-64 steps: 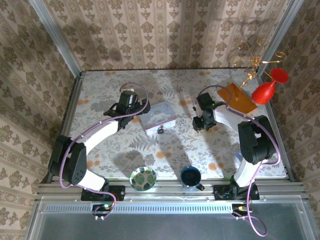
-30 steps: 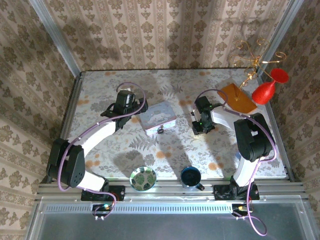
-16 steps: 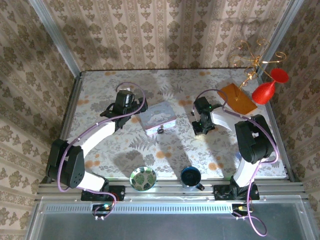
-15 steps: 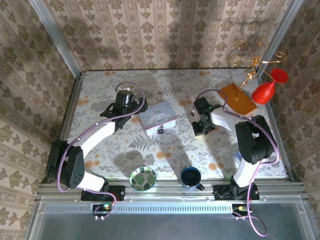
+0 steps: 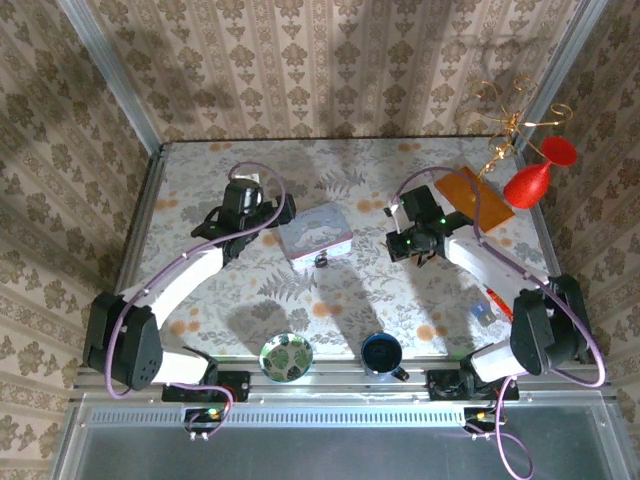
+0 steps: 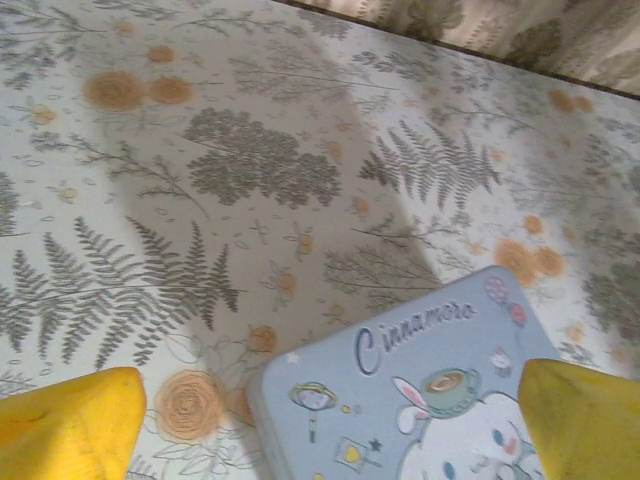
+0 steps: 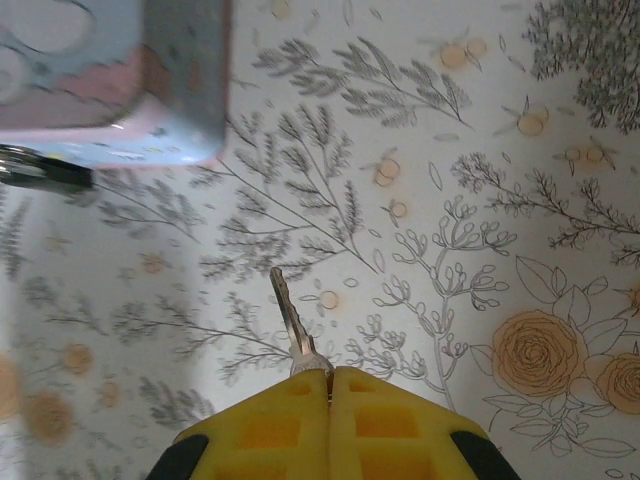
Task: Unlock the padlock with the key
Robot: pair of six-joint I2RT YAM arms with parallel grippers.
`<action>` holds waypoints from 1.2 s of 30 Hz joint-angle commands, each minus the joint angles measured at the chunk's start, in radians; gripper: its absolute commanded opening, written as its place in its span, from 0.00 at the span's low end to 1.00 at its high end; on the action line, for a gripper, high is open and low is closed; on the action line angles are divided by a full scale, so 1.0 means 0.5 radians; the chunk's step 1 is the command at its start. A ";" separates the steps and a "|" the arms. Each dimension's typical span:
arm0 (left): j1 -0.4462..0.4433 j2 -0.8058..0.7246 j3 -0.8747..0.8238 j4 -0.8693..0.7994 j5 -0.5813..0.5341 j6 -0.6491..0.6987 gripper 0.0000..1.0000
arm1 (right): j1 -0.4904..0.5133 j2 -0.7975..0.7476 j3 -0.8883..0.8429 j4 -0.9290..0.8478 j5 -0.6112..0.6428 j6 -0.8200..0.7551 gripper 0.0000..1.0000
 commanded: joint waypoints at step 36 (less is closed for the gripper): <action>-0.243 0.135 0.039 1.110 1.564 -0.361 0.59 | 0.228 -0.463 -0.447 1.721 -0.553 0.945 0.00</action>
